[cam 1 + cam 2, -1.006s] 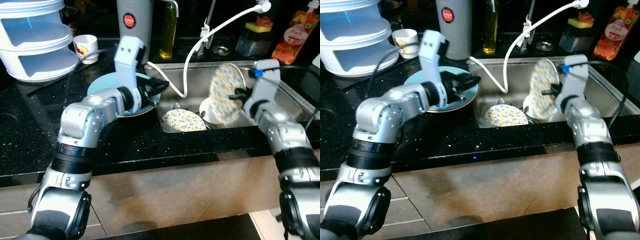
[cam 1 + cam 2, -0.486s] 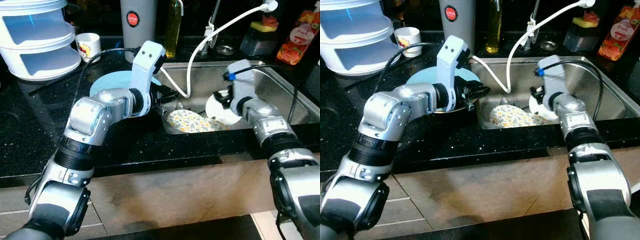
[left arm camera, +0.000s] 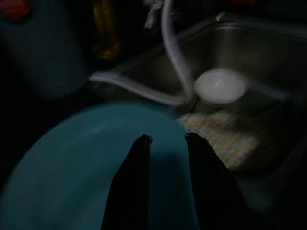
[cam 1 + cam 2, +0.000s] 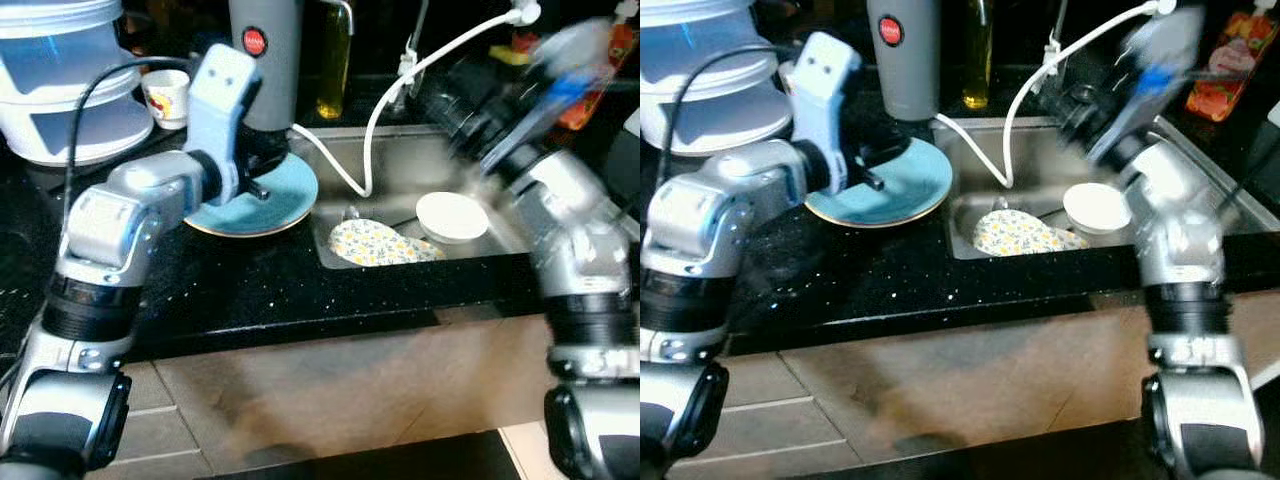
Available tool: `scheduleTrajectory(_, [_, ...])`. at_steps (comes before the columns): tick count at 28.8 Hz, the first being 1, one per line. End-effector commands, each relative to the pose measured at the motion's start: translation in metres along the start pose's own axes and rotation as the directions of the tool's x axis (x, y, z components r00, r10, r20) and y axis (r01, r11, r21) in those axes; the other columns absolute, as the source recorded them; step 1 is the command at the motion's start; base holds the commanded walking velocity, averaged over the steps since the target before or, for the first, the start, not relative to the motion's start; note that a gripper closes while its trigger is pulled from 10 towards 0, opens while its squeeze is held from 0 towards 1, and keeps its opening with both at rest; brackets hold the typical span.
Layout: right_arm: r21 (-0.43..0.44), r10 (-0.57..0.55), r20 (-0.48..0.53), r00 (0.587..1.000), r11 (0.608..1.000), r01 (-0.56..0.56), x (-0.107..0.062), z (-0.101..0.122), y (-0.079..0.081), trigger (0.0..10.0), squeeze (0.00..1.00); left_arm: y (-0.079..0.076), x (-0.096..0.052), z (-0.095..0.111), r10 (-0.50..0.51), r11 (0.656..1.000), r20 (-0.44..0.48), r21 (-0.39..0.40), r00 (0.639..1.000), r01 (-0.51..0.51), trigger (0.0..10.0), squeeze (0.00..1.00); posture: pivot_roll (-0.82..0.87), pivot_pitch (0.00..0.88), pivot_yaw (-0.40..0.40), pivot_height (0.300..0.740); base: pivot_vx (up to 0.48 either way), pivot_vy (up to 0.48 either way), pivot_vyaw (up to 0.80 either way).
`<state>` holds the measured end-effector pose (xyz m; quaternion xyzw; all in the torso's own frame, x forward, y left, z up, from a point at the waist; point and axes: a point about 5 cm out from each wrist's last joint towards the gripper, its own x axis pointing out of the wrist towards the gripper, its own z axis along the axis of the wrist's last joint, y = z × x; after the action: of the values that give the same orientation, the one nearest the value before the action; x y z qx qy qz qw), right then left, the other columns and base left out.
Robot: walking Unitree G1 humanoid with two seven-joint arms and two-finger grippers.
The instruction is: Kitchen organization
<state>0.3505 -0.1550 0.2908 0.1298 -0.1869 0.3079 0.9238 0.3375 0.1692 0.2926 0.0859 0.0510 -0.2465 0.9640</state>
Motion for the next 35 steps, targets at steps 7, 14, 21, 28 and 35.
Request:
scheduleTrajectory(7, [0.112, -0.1, -0.141, 0.985, 0.987, 0.117, 0.012, -0.053, 0.02, 10.0, 0.0, 0.059, -0.028, -0.032, 0.287, 0.907, -0.103, -0.289, 0.952, -0.305, 10.0, 0.0, 0.16, 0.088, -0.019, 0.74, 0.0, 0.0, 0.0])
scheduleTrajectory(14, [-0.066, -0.139, -0.244, 0.96, 0.99, 0.127, 0.024, -0.071, 0.034, 10.0, 0.0, 0.068, -0.025, -0.047, 0.302, 0.806, -0.136, -0.493, 0.944, -0.329, 10.0, 0.0, 0.16, 0.089, -0.026, 0.74, 0.0, 0.0, 0.0])
scheduleTrajectory(21, [-0.067, -0.129, -0.247, 0.96, 0.991, 0.116, 0.026, -0.072, 0.039, 10.0, 0.0, 0.069, -0.023, -0.049, 0.29, 0.786, -0.134, -0.532, 0.948, -0.316, 10.0, 0.0, 0.16, 0.089, -0.025, 0.74, 0.0, 0.0, 0.0])
scheduleTrajectory(28, [-0.035, -0.316, -0.331, 0.889, 0.946, 0.323, 0.036, -0.091, 0.021, 10.0, 0.0, 0.088, 0.008, -0.048, 0.338, 0.673, -0.125, -0.661, 0.933, -0.332, 10.0, 0.0, 0.16, 0.078, -0.017, 0.74, 0.0, 0.0, 0.0])
scheduleTrajectory(35, [-0.051, -0.306, -0.324, 0.895, 0.951, 0.306, 0.038, -0.091, 0.023, 10.0, 0.0, 0.082, 0.019, -0.048, 0.323, 0.652, -0.111, -0.694, 0.94, -0.306, 10.0, 0.0, 0.15, 0.073, -0.021, 0.74, 0.0, 0.0, 0.0])
